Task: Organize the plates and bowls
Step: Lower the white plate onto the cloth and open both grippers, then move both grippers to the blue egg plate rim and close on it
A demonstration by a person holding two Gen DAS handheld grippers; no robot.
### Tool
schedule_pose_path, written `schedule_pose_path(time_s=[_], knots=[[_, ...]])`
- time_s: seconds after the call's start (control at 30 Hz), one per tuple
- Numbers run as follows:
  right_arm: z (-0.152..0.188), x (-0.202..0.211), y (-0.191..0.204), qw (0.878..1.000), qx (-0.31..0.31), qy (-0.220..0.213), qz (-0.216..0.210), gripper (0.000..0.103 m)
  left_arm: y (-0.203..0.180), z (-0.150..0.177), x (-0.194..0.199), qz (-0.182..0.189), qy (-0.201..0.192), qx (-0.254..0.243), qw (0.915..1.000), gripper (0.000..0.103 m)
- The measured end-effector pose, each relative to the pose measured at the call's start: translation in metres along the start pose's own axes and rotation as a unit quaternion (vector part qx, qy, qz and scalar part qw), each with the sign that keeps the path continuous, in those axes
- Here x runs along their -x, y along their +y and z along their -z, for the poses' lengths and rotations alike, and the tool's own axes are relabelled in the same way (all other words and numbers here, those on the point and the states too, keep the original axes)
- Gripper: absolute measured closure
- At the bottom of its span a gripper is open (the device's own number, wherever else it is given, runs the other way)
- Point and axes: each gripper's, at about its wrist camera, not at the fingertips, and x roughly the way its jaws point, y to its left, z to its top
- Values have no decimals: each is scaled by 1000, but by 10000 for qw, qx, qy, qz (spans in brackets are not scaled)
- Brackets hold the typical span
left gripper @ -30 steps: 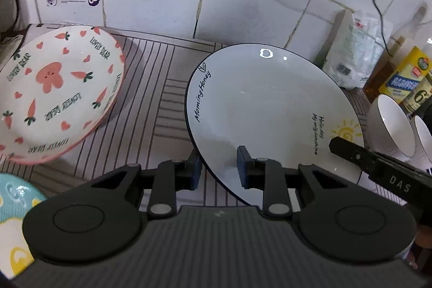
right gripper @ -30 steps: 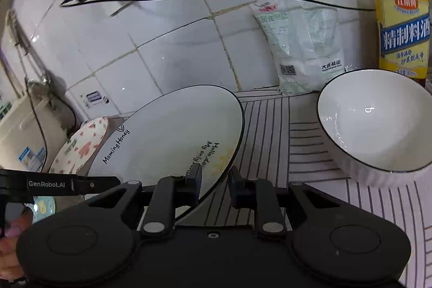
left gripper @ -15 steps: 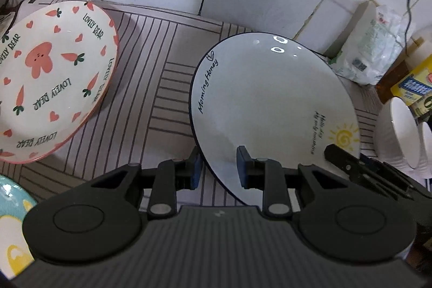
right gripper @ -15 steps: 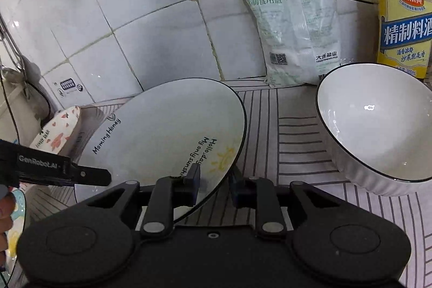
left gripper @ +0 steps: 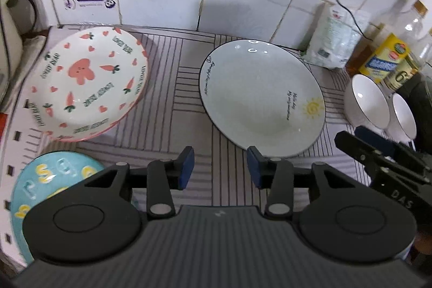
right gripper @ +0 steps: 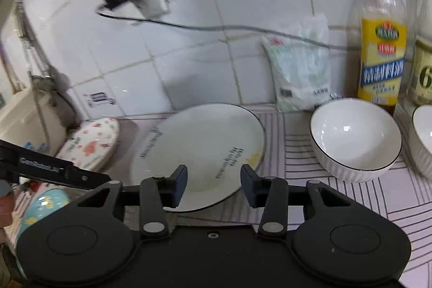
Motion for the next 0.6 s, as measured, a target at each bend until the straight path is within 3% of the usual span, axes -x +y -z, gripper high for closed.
schedule_pose_path(time_s=[0.27, 0.6], knots=[[-2, 53, 41, 9982, 440, -247, -327, 32, 14, 23, 52, 15, -173, -185, 9997, 40], [10, 91, 90, 9930, 830, -293, -786, 29, 50, 55, 103, -140, -330, -148, 9992, 31]])
